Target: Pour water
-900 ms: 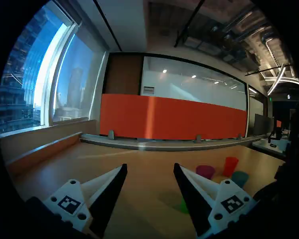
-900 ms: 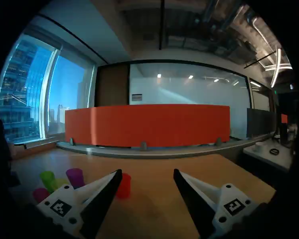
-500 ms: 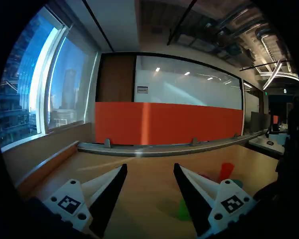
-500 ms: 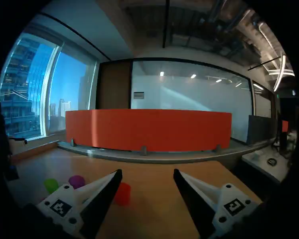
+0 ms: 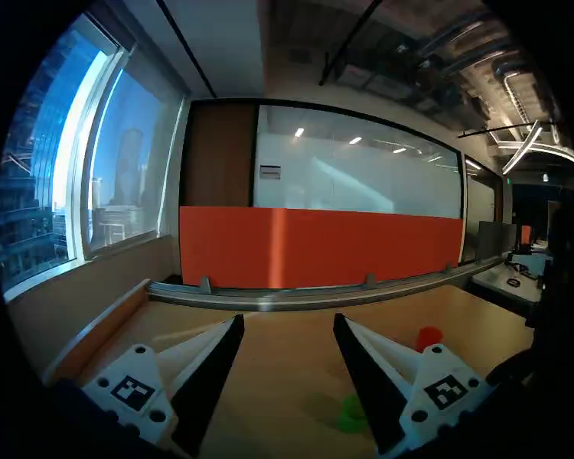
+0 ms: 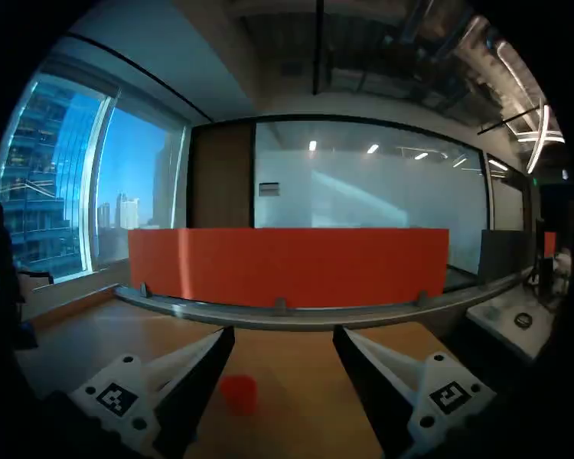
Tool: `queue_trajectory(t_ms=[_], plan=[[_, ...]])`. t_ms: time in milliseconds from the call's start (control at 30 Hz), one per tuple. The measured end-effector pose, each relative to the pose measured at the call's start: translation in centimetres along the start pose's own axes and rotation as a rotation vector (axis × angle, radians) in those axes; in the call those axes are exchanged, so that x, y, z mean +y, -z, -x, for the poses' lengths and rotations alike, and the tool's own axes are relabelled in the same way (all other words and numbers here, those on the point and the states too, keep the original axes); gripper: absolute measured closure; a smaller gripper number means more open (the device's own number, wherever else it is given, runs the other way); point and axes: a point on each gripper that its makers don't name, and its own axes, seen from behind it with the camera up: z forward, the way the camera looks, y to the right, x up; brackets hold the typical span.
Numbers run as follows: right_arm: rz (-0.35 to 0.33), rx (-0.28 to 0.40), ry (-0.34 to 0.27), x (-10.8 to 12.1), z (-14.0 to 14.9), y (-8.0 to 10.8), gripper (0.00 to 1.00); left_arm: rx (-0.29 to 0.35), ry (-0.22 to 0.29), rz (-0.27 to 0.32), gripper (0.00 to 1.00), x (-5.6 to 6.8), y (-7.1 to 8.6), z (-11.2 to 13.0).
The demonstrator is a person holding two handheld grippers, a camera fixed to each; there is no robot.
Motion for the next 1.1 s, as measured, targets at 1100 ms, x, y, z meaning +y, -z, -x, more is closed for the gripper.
queue_trajectory(t_ms=[1100], plan=[[-0.548, -0.029, 0.053, -11.9, -1.2, 2.4, 0.00, -0.021, 0.006, 0.421, 0.14, 7.2, 0.2, -2.2]])
